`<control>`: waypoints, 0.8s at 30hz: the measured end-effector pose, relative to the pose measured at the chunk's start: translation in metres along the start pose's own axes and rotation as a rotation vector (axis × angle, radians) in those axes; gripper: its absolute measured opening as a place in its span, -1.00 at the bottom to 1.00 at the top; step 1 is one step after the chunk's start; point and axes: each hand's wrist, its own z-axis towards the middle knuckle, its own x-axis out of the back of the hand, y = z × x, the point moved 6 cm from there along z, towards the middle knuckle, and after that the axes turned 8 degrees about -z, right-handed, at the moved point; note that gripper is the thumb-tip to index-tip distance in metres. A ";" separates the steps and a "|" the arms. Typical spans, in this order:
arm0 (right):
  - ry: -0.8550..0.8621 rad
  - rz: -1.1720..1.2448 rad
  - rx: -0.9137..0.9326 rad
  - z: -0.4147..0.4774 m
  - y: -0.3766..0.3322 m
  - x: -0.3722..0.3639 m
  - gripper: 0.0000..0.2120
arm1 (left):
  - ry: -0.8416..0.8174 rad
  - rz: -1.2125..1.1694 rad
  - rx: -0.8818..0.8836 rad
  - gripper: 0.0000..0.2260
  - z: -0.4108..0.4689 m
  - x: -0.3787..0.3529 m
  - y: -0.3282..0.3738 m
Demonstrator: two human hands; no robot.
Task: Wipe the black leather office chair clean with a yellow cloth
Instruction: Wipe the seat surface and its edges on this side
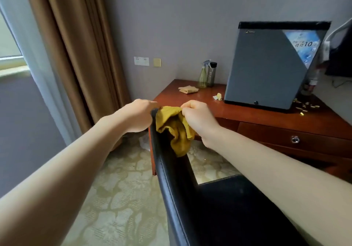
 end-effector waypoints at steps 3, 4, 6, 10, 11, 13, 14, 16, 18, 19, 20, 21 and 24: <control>-0.085 -0.111 -0.036 0.008 -0.014 -0.013 -0.78 | -0.140 0.046 -0.086 -0.64 0.028 -0.009 -0.014; -0.143 -0.121 -0.048 0.008 -0.020 -0.018 -0.80 | -0.193 0.075 -0.118 -0.69 0.036 -0.011 -0.019; -0.278 -0.131 -0.073 0.005 -0.028 -0.031 -0.80 | -0.336 0.161 -0.197 -0.64 0.049 -0.018 -0.026; -0.330 -0.331 -0.031 0.003 -0.036 -0.047 -0.72 | -0.442 0.241 -0.418 -0.62 0.056 -0.032 -0.026; -0.310 -0.377 -0.005 0.001 -0.036 -0.049 -0.75 | -0.378 0.221 -0.492 -0.68 0.054 -0.032 -0.023; -0.259 -0.398 0.038 -0.003 -0.036 -0.049 -0.79 | -0.256 0.184 -0.584 -0.72 0.046 -0.024 -0.016; -0.241 -0.393 0.050 -0.006 -0.036 -0.048 -0.78 | -0.213 0.152 -0.607 -0.71 0.041 -0.019 -0.013; -0.234 -0.393 0.071 -0.012 -0.037 -0.046 -0.76 | -0.182 0.147 -0.625 -0.70 0.033 -0.013 -0.009; -0.252 -0.403 0.086 -0.020 -0.039 -0.045 -0.77 | -0.196 0.190 -0.597 -0.74 0.027 -0.010 -0.008; -0.268 -0.409 0.096 -0.023 -0.040 -0.045 -0.78 | -0.225 0.215 -0.565 -0.75 0.023 -0.010 -0.009; -0.290 -0.420 0.109 -0.026 -0.041 -0.044 -0.79 | -0.261 0.250 -0.516 -0.75 0.019 -0.009 -0.010; -0.317 -0.435 0.123 -0.030 -0.042 -0.043 -0.79 | -0.267 0.278 -0.500 -0.76 0.015 -0.010 -0.011; -0.405 -0.494 0.167 -0.041 -0.042 -0.035 -0.78 | -0.300 0.366 -0.468 -0.76 -0.008 -0.005 -0.006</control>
